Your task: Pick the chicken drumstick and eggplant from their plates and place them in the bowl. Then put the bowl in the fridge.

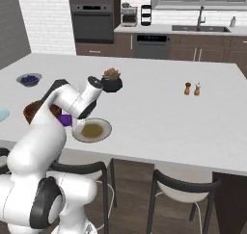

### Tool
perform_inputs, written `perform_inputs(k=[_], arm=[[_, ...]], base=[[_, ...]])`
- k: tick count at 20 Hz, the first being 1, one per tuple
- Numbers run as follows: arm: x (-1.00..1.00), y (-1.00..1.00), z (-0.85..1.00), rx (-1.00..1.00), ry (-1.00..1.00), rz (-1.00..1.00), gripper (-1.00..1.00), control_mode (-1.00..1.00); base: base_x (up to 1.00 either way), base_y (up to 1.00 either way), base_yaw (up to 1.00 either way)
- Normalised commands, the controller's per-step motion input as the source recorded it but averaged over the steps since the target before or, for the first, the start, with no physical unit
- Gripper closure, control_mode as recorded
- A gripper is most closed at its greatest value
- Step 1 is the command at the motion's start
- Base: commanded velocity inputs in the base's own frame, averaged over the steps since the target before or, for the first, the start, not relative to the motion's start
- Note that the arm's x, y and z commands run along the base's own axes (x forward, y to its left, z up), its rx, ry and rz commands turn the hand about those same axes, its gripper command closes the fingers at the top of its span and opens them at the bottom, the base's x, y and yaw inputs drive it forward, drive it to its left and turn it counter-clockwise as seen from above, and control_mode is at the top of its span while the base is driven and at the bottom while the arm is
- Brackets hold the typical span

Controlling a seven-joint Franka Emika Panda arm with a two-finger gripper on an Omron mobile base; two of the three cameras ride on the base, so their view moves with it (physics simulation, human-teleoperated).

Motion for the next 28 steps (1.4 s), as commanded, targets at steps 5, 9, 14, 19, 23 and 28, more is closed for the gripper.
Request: perform_inputs(k=[5,9,14,19,23,28], arm=[[-0.52,0.0,0.15,-0.02,-0.09,0.0,1.0,1.0],[0.0,0.0,0.0,0.0,0.0,0.0,1.0,1.0],[0.0,0.0,0.0,0.0,0.0,0.0,1.0,1.0],[0.0,0.0,0.0,0.0,0.0,0.0,1.0,1.0],[0.0,0.0,0.0,0.0,0.0,0.0,1.0,1.0],[0.0,0.0,0.0,0.0,0.0,0.0,1.0,1.0]], base=[[-0.26,0.05,0.0],[-0.01,0.95,-0.03],[-0.01,1.0,-0.05],[-0.01,1.0,-0.04],[0.07,0.47,-0.03],[0.81,-0.1,-0.02]])
